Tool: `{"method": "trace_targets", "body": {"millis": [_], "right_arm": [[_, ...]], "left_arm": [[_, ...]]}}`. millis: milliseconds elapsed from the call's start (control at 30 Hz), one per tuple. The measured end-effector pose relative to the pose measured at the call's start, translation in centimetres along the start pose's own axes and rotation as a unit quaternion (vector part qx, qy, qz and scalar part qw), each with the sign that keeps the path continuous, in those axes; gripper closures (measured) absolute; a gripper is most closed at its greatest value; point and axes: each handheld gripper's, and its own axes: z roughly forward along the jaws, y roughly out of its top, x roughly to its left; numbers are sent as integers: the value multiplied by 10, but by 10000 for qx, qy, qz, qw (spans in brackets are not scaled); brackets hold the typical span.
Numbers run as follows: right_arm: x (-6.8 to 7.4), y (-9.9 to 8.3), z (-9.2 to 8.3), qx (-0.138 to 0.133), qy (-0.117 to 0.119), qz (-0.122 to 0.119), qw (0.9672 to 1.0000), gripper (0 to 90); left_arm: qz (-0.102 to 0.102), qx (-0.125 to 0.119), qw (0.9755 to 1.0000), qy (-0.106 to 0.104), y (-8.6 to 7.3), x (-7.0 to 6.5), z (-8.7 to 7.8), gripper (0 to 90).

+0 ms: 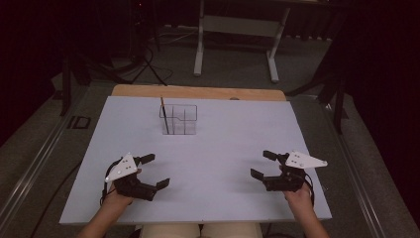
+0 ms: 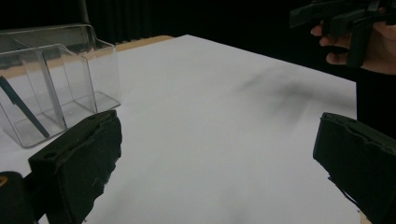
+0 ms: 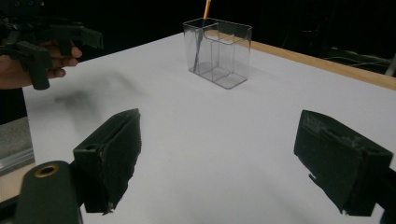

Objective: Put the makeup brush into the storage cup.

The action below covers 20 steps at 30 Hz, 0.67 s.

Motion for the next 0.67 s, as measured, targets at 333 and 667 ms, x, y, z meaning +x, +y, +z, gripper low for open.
{"method": "trace_targets", "body": {"millis": [333, 667], "right_arm": [[-2, -1, 1, 43, 1, 4, 10000, 151], [-2, -2, 2, 60, 4, -14, 10000, 151]], "left_arm": [[-37, -19, 10000, 28, -1, 1, 0, 22], [-51, -92, 9998, 176, -1, 3, -3, 22]]}}
